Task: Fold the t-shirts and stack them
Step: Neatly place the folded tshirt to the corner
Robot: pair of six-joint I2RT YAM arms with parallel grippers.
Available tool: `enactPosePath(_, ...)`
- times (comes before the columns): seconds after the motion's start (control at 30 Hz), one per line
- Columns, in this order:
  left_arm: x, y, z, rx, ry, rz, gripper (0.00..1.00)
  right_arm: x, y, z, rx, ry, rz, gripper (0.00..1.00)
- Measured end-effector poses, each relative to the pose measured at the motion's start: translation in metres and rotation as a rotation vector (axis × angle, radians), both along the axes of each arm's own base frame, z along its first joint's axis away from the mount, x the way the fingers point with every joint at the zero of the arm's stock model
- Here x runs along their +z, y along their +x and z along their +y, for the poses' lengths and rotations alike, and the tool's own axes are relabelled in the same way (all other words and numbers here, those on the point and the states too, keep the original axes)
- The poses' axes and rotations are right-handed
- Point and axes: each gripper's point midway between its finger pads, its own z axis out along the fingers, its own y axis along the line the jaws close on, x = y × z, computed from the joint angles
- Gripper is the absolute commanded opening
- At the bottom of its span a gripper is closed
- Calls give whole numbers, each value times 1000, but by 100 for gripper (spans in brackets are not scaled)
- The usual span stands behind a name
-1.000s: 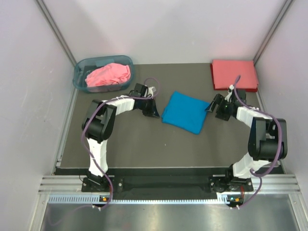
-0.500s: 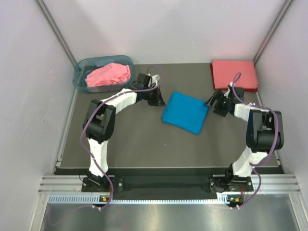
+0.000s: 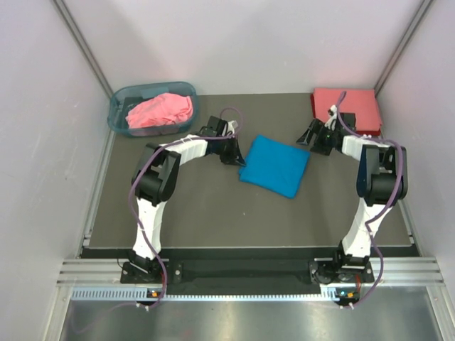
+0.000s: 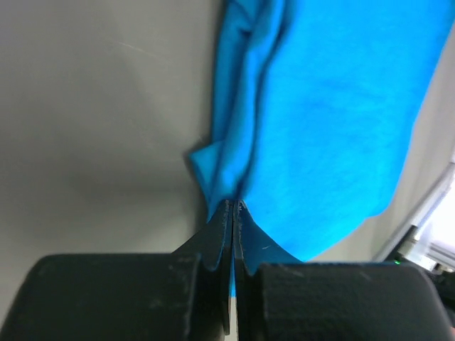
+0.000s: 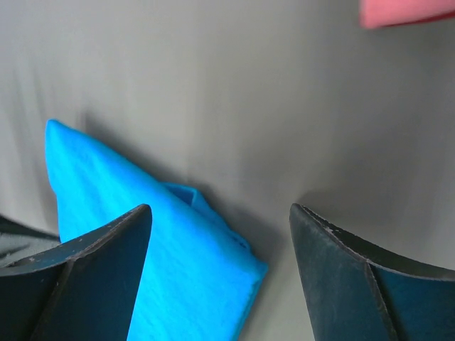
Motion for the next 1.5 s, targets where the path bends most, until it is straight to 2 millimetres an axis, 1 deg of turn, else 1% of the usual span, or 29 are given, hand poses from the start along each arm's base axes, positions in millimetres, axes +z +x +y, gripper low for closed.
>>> enactPosePath(0.17,-8,8,11,1,57,-24,0,0,-7,14,86,0,-3,80)
enactPosePath(0.3,-11,23,24,19,78,-40,0,0,-12,28,127,18,6,80)
enactPosePath(0.47,-10,37,45,61,103,-50,0,0,-16,34,148,36,0,80)
enactPosePath(0.57,-8,37,50,76,124,-52,0,-1,-18,36,160,47,-1,79)
enactPosePath(0.6,-6,35,49,75,137,-53,0,0,-19,37,166,52,-1,79)
enactPosePath(0.67,4,26,38,53,136,-65,0,-1,-22,39,178,64,1,77)
enactPosePath(0.73,17,14,21,21,117,-83,0,-1,-25,41,188,75,2,77)
enactPosePath(0.77,26,6,9,0,96,-93,0,-1,-27,42,192,81,5,77)
enactPosePath(0.87,44,-13,-19,-50,33,-104,0,1,-33,45,200,100,12,77)
enactPosePath(0.93,49,-20,-35,-77,-2,-108,0,1,-37,46,202,108,21,78)
enactPosePath(1.0,44,-21,-42,-86,-13,-96,0,2,-39,46,199,109,31,81)
enactPosePath(1.1,27,-13,-45,-78,1,-78,0,3,-43,41,165,85,59,86)
enactPosePath(1.2,-2,-8,-36,-49,50,-40,0,10,-49,25,68,40,78,91)
enactPosePath(1.23,-7,-8,-34,-43,50,-22,0,14,-54,20,36,26,81,91)
enactPosePath(1.37,-7,0,-28,-19,41,-24,0,27,-71,11,-63,16,65,93)
enactPosePath(1.43,-8,1,-26,-12,38,-22,0,22,-79,10,-96,16,82,93)
enactPosePath(1.5,-8,2,-25,-9,35,-19,0,11,-84,9,-127,19,106,93)
